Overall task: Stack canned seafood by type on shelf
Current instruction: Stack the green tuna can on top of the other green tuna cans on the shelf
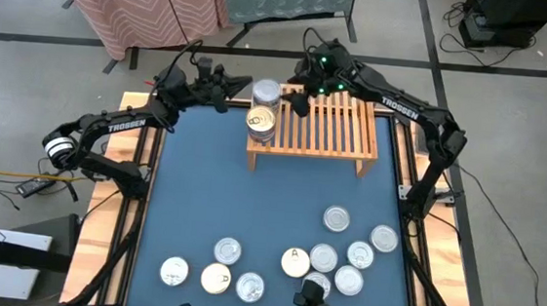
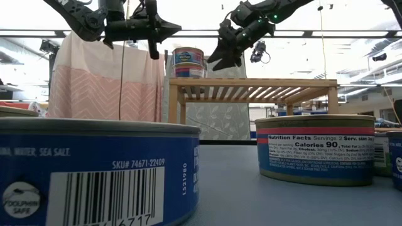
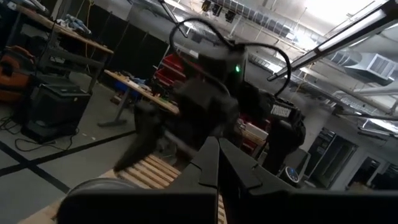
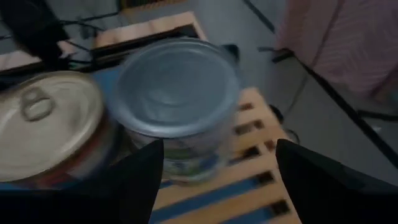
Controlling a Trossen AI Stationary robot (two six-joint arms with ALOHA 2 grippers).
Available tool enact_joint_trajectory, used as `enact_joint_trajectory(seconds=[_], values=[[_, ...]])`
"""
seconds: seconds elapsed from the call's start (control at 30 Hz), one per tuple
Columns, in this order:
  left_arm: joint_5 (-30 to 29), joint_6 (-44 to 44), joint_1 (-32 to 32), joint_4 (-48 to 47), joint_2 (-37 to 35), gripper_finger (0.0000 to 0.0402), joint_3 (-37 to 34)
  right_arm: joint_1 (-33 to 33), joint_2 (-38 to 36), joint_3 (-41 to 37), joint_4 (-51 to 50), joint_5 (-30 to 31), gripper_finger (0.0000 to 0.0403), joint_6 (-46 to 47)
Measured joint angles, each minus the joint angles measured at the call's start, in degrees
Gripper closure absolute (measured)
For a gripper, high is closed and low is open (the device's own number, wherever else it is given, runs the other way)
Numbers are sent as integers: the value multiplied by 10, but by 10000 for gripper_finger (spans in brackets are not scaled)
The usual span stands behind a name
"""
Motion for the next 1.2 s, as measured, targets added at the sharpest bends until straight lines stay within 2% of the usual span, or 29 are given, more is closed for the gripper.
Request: enact_joint_trajectory(seconds=[0.07, 0.17, 0.3, 0.4, 0.57, 0.67, 0.8, 0.9, 1.03, 1.1, 1.2], values=[[4, 11, 0, -25, 0, 397, 0, -5, -8, 0, -27, 10, 98, 1], [25, 54, 0, -68, -13, 398, 0, -11, -32, 0, -76, -6, 109, 0], [49, 129, -8, -112, -48, 400, 0, -12, -79, 0, -140, -48, 127, -21], [54, 155, -12, -156, -94, 400, 0, 4, -112, 0, -195, -91, 144, -24], [53, 172, -21, -268, -182, 400, 1, 94, -152, -4, -313, -108, 191, -32], [58, 164, -28, -339, -223, 400, 1, 167, -165, -22, -341, -105, 217, -2], [62, 161, -43, -412, -261, 400, 1, 263, -168, -60, -338, -41, 246, 67], [64, 150, -56, -451, -280, 400, 1, 325, -168, -103, -342, 51, 281, 122], [63, 130, -78, -491, -293, 400, 1, 386, -168, -177, -357, 153, 347, 231], [64, 130, -88, -511, -295, 400, 1, 404, -168, -218, -349, 172, 384, 277], [58, 130, -100, -546, -296, 400, 1, 425, -167, -271, -334, 175, 390, 340]])
